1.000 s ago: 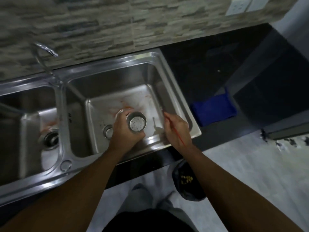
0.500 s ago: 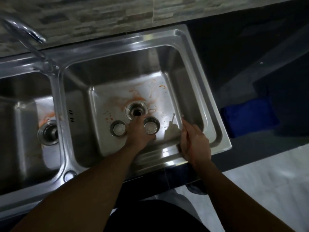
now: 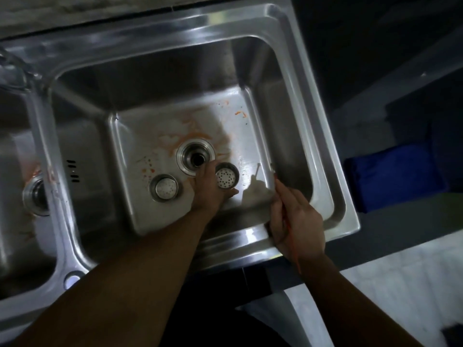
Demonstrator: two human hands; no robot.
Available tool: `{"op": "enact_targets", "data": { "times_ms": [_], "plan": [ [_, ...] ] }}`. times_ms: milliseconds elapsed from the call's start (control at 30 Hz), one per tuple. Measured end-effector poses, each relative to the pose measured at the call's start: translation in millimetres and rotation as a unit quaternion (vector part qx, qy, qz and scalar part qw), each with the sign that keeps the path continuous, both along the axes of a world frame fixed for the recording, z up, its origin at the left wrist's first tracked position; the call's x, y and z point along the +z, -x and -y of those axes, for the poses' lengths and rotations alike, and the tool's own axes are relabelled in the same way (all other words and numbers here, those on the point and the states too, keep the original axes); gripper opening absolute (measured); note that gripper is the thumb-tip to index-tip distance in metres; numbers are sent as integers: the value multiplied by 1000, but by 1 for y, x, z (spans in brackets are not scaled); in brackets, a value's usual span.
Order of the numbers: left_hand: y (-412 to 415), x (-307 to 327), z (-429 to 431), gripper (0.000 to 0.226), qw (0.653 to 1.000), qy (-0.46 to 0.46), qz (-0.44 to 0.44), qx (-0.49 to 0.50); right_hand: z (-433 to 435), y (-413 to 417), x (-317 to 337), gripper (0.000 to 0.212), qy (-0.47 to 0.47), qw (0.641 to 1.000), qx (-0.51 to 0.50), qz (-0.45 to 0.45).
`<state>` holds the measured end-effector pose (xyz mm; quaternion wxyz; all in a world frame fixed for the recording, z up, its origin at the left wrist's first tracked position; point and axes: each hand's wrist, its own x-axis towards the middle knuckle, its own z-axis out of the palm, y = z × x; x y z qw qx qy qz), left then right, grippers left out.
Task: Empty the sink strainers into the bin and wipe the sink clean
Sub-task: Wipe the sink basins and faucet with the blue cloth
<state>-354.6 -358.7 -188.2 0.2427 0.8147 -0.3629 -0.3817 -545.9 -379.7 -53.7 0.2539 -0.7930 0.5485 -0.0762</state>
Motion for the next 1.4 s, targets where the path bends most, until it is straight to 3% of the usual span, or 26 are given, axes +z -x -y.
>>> {"op": "enact_targets", "data": {
  "times_ms": [433,500,733,867,1000,1067,1267,1400],
  "plan": [
    [-3,17,5,117,999,-30,-28,8,-2,4,-7,45,19,1000,5,8],
    [1,29,3,109,999,-12,-17,37,-2,5,-7,45,23,1000,4,19],
    [27,90,-22,27,998,50,0,23,-2,6,-8,52,23,998,-8,59],
    [54,117,-41,28,1000,24,7,2,11,10,8,47,17,976,-60,211],
    [83,124,-54,38,991,-13,93,-98,62,17,28,41,6,964,-77,253],
    [95,127,-53,42,977,-12,152,-149,96,21,38,54,-33,953,-91,286],
    [123,129,-51,50,949,14,238,-207,180,38,30,46,89,993,-8,81],
    [123,128,-48,38,942,-11,271,-196,221,50,18,48,161,980,104,-54]
  ]
}}
